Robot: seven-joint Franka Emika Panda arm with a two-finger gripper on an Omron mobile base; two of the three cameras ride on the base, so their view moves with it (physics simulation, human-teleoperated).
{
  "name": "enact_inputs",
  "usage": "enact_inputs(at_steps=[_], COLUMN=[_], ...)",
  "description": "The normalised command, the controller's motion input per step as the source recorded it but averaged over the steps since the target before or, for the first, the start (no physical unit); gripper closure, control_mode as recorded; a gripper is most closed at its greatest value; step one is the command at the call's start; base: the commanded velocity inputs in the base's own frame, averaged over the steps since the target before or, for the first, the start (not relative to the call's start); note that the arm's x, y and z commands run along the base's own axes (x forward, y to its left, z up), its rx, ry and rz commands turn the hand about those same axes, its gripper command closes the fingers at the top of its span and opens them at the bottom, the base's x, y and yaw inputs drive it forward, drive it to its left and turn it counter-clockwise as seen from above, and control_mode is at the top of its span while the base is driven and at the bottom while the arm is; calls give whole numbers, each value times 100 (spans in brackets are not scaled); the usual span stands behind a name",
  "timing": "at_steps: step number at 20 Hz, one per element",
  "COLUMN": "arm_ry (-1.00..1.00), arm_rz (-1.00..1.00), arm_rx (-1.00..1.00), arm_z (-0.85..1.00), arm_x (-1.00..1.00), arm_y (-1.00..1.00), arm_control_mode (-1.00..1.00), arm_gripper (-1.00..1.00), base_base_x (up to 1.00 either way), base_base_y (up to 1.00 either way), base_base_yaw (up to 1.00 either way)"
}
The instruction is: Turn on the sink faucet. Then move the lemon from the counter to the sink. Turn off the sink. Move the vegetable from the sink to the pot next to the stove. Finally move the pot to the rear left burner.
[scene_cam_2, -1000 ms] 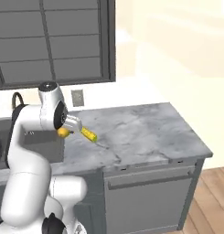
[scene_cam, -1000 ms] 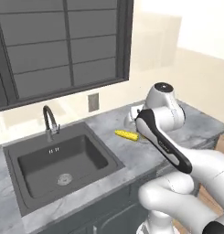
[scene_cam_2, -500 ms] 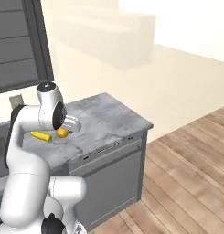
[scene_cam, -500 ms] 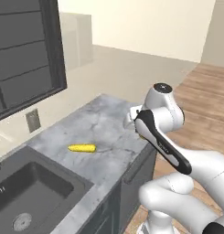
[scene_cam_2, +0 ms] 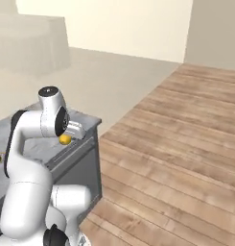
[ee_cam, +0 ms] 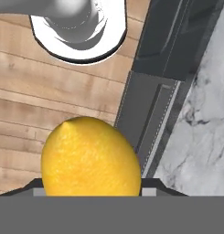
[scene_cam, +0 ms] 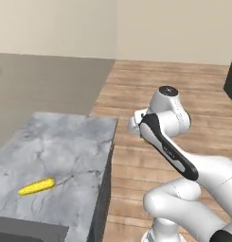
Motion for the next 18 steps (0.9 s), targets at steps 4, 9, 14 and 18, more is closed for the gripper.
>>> enact_inputs(at_steps=[4,9,14,18], arm_ry=[0,0,0,0], arm_rz=[0,0,0,0], arm_rx=[0,0,0,0], arm_z=[0,0,0,0], arm_x=[0,0,0,0], arm_y=[0,0,0,0], arm_control_mode=[100,100,100,100], arm_gripper=[100,100,100,100], base_base_x=[0,0,0,2], base_base_y=[-11,-12,-13,-15], base_base_yaw=[-70,-70,-69,-68])
